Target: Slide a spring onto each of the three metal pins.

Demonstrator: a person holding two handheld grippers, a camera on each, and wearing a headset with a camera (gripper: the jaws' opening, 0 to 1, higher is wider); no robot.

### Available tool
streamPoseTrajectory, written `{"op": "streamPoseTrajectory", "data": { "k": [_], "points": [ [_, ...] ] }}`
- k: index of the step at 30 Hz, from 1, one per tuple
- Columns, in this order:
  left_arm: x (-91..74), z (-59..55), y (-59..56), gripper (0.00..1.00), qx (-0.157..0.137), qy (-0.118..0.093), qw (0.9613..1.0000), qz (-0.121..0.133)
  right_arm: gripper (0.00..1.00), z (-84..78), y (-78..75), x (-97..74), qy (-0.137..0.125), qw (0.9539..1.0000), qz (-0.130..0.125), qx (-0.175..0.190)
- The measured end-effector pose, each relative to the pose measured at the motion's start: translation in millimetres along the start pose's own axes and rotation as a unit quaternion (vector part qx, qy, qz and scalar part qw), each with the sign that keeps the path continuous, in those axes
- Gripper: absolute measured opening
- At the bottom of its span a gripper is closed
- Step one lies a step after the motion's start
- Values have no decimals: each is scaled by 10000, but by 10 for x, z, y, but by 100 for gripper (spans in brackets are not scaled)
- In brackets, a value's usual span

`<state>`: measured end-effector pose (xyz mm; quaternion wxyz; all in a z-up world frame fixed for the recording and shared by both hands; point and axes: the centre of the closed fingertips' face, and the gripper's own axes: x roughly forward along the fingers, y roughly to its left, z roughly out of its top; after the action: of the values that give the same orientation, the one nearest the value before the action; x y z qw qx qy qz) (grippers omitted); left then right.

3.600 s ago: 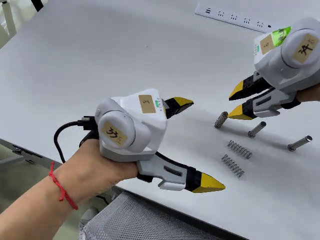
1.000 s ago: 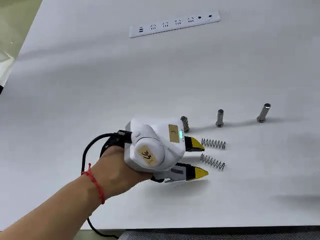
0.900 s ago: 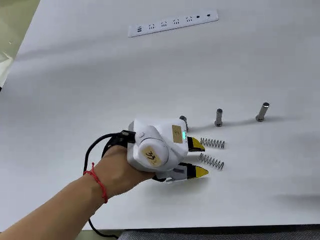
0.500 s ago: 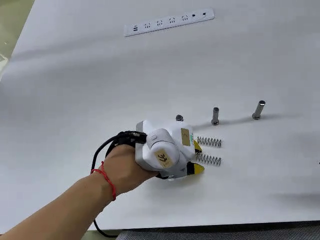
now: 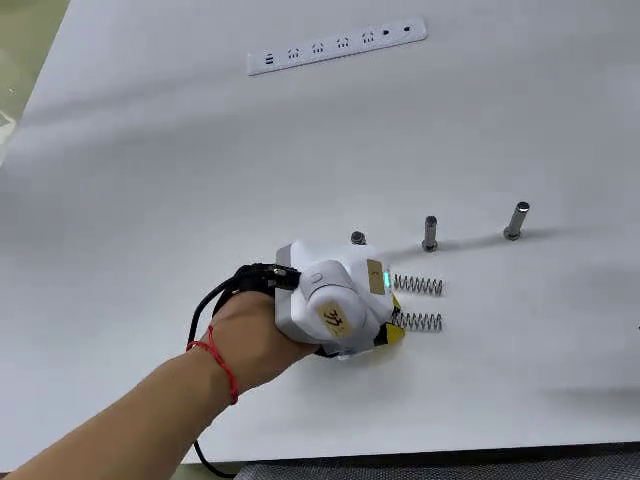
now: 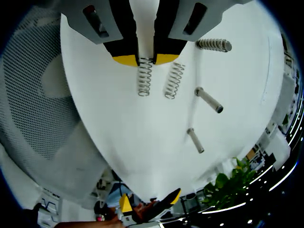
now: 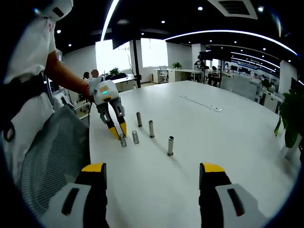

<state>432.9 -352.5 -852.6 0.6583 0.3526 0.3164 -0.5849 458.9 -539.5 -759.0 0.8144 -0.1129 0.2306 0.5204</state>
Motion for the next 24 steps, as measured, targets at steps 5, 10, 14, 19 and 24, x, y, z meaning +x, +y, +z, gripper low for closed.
{"op": "streamPoseTrajectory", "data": {
  "k": [5,10,14,19,24],
  "points": [
    [4,-5,2,12,-36,31,10000,-7,81,-6,8,-4,23,10000,-2,-17],
    [8,-5,5,11,-58,71,10000,3,81,9,7,-2,17,10000,-4,-39],
    [10,-6,11,11,-73,92,9999,1,81,18,14,2,16,10000,5,-41],
    [8,1,1,11,-71,88,9999,-3,80,19,26,11,31,10000,23,-51],
    [-1,18,-10,11,-65,45,10000,-4,80,32,41,24,27,10000,32,-42]
  ]
}}
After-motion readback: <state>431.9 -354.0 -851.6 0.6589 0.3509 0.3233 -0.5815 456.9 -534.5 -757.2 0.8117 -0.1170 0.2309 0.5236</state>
